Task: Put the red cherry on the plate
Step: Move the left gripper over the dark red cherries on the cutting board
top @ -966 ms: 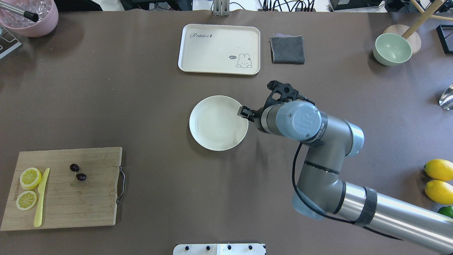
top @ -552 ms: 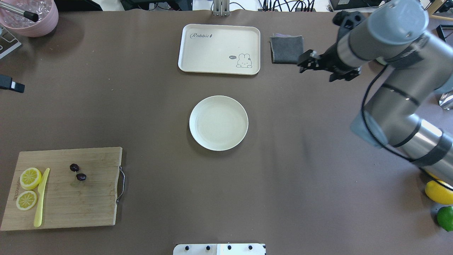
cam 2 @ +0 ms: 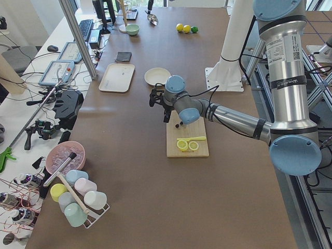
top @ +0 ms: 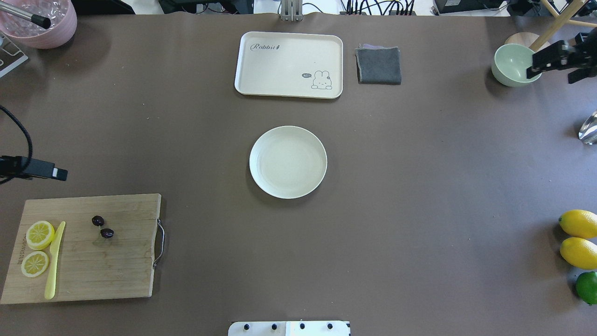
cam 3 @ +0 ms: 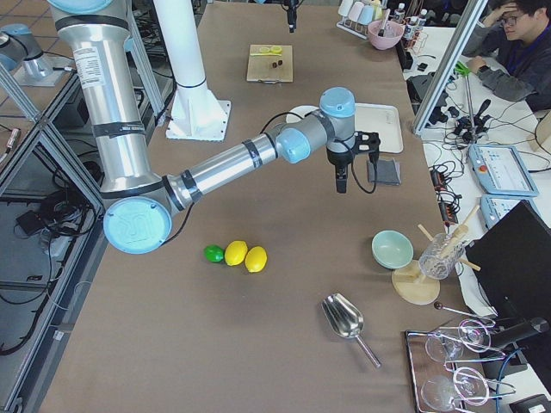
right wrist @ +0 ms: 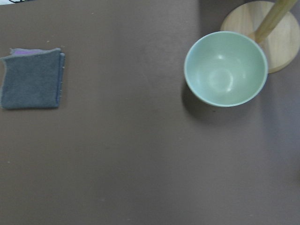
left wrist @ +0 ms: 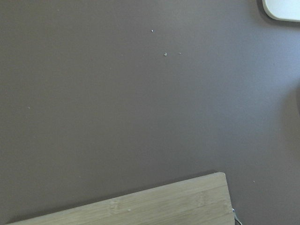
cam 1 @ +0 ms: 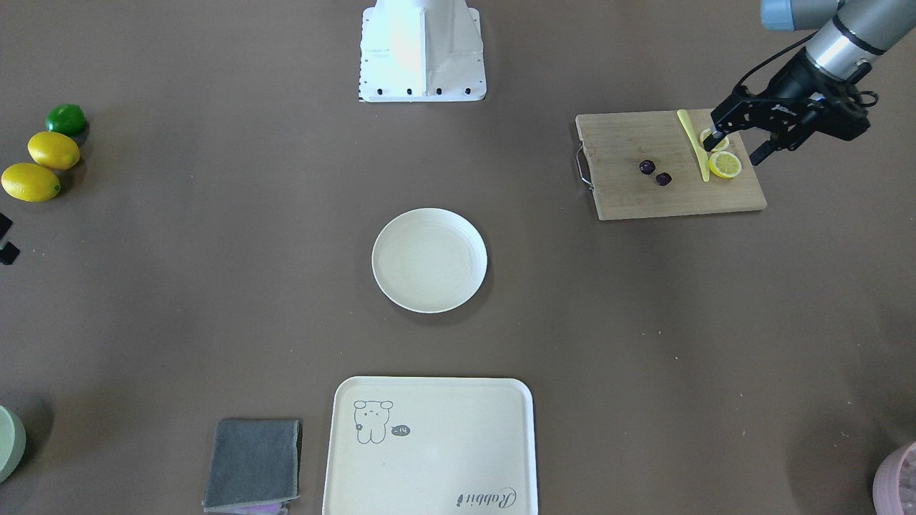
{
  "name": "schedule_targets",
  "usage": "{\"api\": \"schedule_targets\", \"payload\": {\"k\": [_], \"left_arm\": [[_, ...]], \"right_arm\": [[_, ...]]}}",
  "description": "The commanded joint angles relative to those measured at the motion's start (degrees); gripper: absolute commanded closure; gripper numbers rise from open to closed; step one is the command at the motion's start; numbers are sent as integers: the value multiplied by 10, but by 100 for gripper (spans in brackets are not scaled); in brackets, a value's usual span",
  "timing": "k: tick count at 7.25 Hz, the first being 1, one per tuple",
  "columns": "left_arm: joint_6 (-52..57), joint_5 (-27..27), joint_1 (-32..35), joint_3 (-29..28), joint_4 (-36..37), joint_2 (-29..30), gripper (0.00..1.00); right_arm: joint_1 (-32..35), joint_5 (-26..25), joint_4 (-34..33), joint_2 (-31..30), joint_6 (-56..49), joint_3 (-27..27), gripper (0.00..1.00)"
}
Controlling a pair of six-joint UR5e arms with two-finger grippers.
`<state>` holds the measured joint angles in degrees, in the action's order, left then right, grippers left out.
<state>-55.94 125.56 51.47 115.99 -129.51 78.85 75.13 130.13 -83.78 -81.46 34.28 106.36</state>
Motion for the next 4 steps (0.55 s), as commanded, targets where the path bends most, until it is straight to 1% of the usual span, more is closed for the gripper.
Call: {"api": "schedule_targets", "payload": {"k": [1, 2, 3, 4], "left_arm": [[-50, -115, -118, -1, -11, -9, 3], [-47, -131, -142, -4, -11, -20, 3], [-47, -165, -167, -5, -10, -26, 12], [-47, -189, -186, -25, -9, -13, 18]], "right_arm": [[77, 18, -30, -52, -145, -2, 0], [83, 17, -30, -57, -150, -1, 0], [82, 17, -30, -57, -150, -1, 0], [82, 17, -30, -57, -150, -2, 0]]}}
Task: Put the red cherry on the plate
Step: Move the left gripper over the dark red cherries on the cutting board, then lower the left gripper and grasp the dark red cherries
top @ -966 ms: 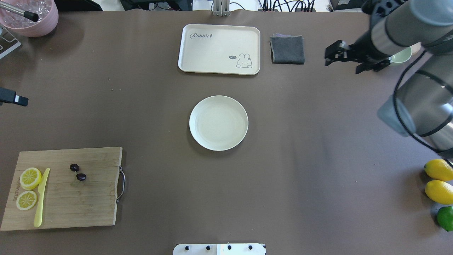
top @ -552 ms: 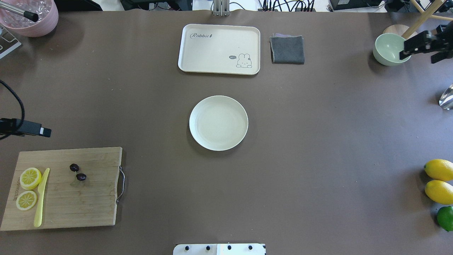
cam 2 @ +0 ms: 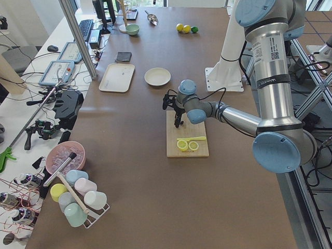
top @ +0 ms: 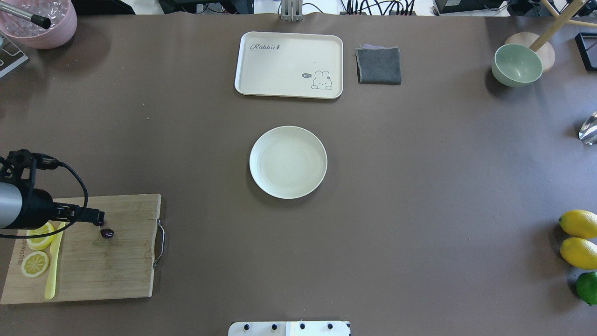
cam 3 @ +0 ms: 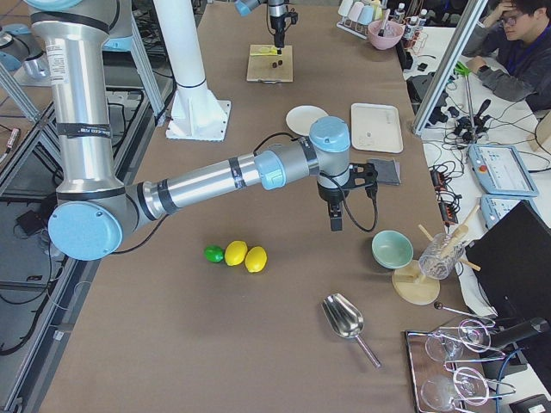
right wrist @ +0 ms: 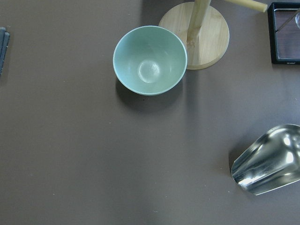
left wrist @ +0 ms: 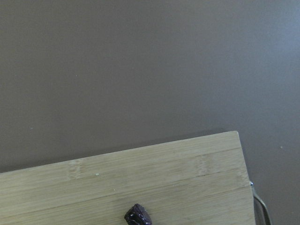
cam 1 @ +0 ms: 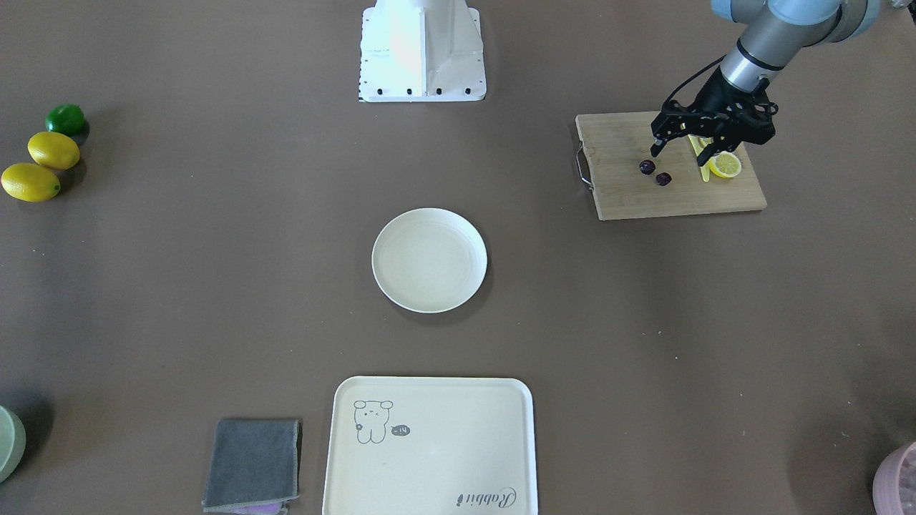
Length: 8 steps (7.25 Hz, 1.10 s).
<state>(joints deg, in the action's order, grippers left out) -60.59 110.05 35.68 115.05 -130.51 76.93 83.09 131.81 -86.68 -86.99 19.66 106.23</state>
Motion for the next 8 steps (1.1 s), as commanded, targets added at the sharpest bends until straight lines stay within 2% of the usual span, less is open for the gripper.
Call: {"api": "schedule_targets", "payload": {"k": [1, 3, 4, 5, 7, 8], "left_arm": [[1, -38, -28, -39, 0, 22, 20], [2, -39, -28, -70, 0, 48, 20], [2, -39, -28, -67, 0, 48, 20], [2, -38, -27, -63, -1, 46, 31], [1, -38, -27, -62, 0, 45, 63], [2, -39, -27, -62, 0, 40, 65]], "right_arm": [[2, 0, 0, -5, -4, -1, 0], [2, 0, 0, -5, -3, -1, 0], [2, -1, 0, -5, -3, -1, 0], [2, -1, 0, -4, -3, -2, 0], [2, -1, 0, -4, -3, -2, 0], [2, -1, 0, -4, -3, -2, 0]]}}
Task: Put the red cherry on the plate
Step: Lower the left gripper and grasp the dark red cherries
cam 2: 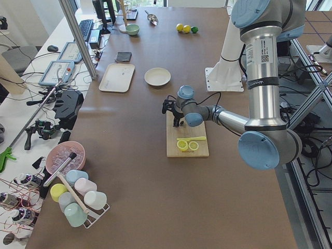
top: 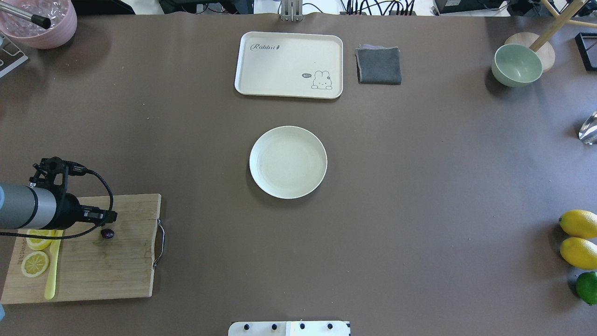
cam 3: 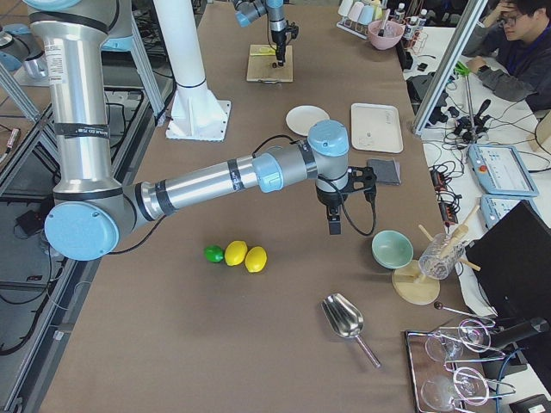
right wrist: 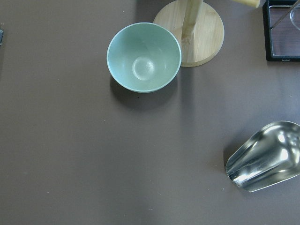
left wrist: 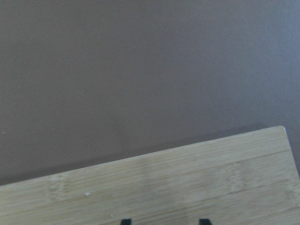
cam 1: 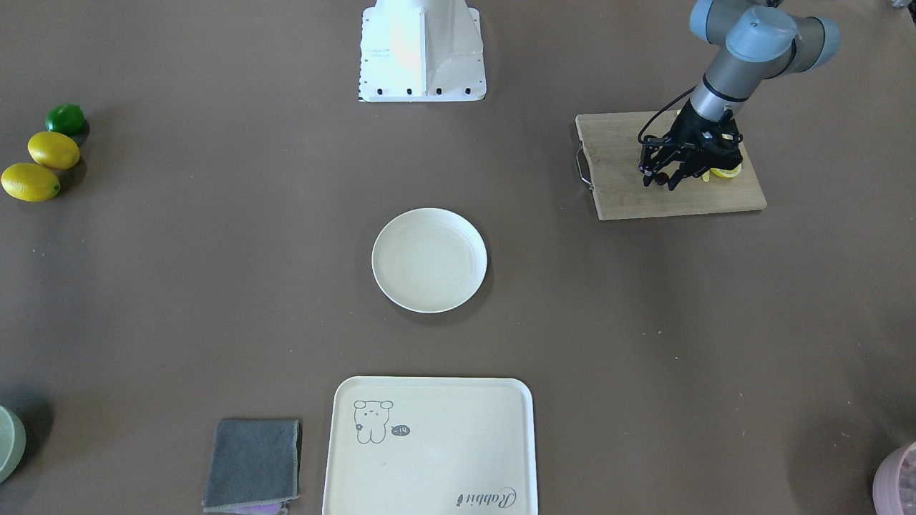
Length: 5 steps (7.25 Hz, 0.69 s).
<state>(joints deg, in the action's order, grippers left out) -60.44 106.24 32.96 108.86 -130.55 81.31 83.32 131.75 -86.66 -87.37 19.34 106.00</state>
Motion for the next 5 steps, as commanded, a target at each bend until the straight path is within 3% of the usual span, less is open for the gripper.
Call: {"api": "schedule_targets", "payload": {"k": [1, 3, 4, 5], "left_arm": [[1, -1, -1, 0, 0, -5, 65], [1, 0, -1, 2, 0, -6, 67], [0, 0, -1, 6, 0, -6, 78], [0, 0, -1, 5, 0, -6, 78]], "right_arm": [[0, 0, 0, 0, 0, 0, 0], [0, 0, 0, 0, 0, 0, 0], [0, 0, 0, 0, 0, 0, 0], [0, 0, 0, -1, 0, 0, 0]]}}
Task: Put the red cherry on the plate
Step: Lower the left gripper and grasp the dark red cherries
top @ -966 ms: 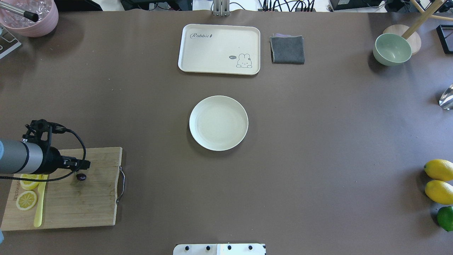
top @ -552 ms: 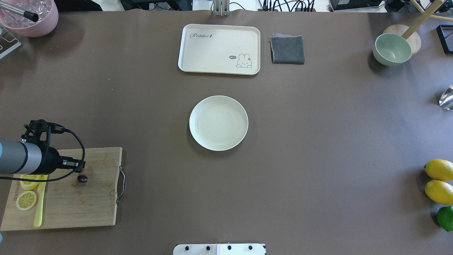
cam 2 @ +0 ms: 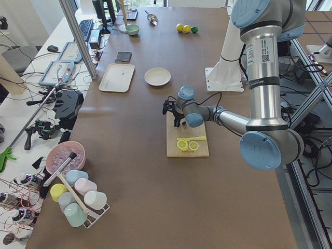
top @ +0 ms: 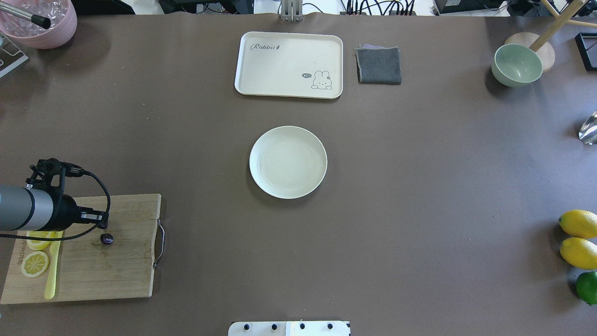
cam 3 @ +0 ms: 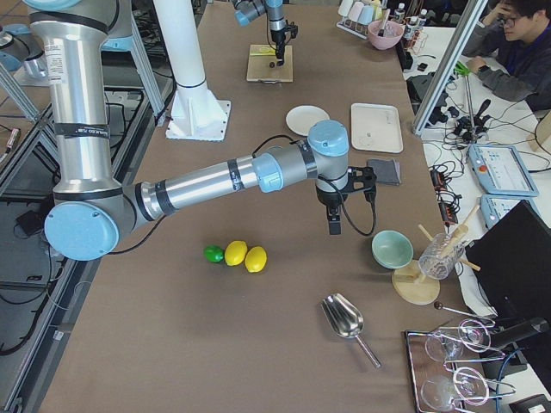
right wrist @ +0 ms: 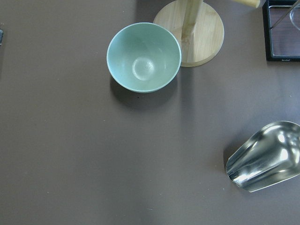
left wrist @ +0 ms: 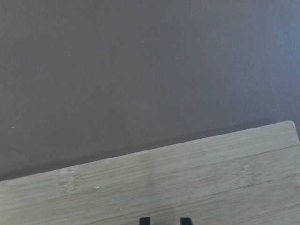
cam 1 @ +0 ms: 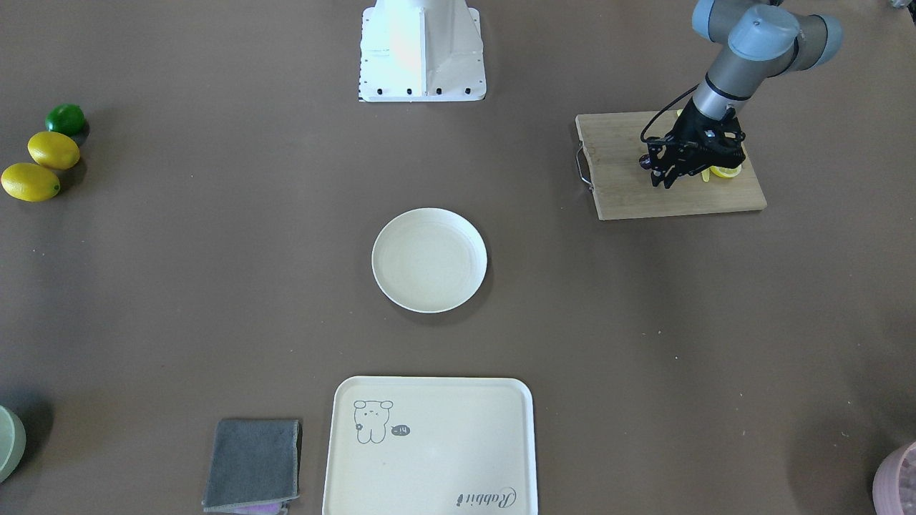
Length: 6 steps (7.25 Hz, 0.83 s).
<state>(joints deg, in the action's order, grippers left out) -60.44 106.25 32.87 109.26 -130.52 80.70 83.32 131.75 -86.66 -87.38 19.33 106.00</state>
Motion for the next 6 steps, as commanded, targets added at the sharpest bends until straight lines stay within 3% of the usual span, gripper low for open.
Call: {"api": "schedule_targets", "payload": {"k": [1, 2, 3, 4, 6], "left_arm": [[0, 0, 0, 1, 0, -1, 78], [0, 0, 0, 2, 0, 0, 78], [-3, 1, 1, 9, 0, 0, 92], [-3, 1, 4, 18, 0, 0, 100], [-5, 5, 6, 31, 0, 15, 100]], "right_arm": [[0, 0, 0, -1, 0, 0, 0], [0, 0, 0, -1, 0, 0, 0], [0, 1, 0, -1, 0, 0, 0], [0, 0, 0, -1, 0, 0, 0], [0, 0, 0, -1, 0, 0, 0]]}}
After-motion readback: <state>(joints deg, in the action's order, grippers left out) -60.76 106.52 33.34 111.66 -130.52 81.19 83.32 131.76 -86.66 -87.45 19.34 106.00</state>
